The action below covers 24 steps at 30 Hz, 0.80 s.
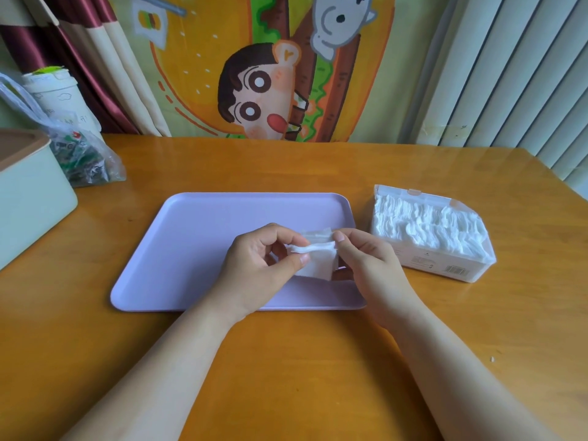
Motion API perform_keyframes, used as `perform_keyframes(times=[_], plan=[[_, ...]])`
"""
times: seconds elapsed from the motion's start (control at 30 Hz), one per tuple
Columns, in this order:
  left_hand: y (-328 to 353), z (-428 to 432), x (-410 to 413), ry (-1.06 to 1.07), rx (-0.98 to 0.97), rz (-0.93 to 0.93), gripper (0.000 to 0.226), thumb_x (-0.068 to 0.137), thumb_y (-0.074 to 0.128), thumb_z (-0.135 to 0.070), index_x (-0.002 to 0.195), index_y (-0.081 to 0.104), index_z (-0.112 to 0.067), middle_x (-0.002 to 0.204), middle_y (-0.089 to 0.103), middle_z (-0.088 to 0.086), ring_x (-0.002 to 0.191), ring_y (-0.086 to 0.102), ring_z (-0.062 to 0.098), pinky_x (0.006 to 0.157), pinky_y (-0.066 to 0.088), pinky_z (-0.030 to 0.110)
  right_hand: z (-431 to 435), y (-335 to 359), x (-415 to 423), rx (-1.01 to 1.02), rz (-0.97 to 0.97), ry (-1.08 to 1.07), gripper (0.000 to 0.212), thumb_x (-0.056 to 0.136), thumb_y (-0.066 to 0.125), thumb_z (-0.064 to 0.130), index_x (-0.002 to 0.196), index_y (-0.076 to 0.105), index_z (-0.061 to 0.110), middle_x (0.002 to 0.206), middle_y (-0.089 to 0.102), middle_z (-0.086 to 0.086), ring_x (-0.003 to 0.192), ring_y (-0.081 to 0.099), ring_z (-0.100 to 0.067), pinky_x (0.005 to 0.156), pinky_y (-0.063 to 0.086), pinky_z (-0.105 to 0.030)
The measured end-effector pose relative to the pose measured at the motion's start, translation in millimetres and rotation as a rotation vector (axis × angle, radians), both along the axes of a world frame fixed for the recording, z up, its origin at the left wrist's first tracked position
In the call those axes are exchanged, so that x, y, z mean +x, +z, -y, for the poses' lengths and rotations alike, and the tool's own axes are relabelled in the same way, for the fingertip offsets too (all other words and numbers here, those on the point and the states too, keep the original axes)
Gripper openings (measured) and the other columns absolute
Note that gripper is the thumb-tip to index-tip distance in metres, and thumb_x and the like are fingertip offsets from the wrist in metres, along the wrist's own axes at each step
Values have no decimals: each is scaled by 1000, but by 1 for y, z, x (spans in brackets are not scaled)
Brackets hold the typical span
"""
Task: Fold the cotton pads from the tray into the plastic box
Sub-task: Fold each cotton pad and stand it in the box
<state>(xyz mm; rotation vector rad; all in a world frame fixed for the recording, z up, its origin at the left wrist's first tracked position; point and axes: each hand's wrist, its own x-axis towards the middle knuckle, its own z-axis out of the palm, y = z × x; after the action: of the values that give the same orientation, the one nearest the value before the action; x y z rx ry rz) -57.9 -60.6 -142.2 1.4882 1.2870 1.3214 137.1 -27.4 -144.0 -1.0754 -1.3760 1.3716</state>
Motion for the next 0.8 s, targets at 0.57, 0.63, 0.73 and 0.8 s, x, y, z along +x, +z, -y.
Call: perform_keyframes(times=[0.57,0.63,0.73,0.8], plan=[[-3,-2,3,30,-13,-36,22,87,82,-13,99,76,-31,92,74,-4,82,64,28,73,55,34,4,6,3,-33,-51,111,32,110,52,19,111,75,-2,90,68,-18,80,65,-23,74,57,-32],[-3,-1,3,40,-16,-56,22,87,83,-13,97,75,-31,86,71,-2,72,61,23,67,52,31,4,6,3,-37,-47,108,31,110,52,19,110,76,0,90,72,-14,80,66,-22,73,57,-32],[-1,1,4,36,21,-119,20,86,83,-10,93,72,-25,82,62,-13,65,54,8,64,46,23,5,6,2,-42,-46,100,32,110,51,20,108,78,3,88,73,-12,81,67,-22,73,56,-31],[0,2,7,35,73,-191,21,86,84,-8,92,70,-23,90,61,-15,70,56,8,65,46,20,6,6,2,-31,-47,88,30,110,53,22,107,79,6,91,75,-15,83,68,-23,75,55,-32]])
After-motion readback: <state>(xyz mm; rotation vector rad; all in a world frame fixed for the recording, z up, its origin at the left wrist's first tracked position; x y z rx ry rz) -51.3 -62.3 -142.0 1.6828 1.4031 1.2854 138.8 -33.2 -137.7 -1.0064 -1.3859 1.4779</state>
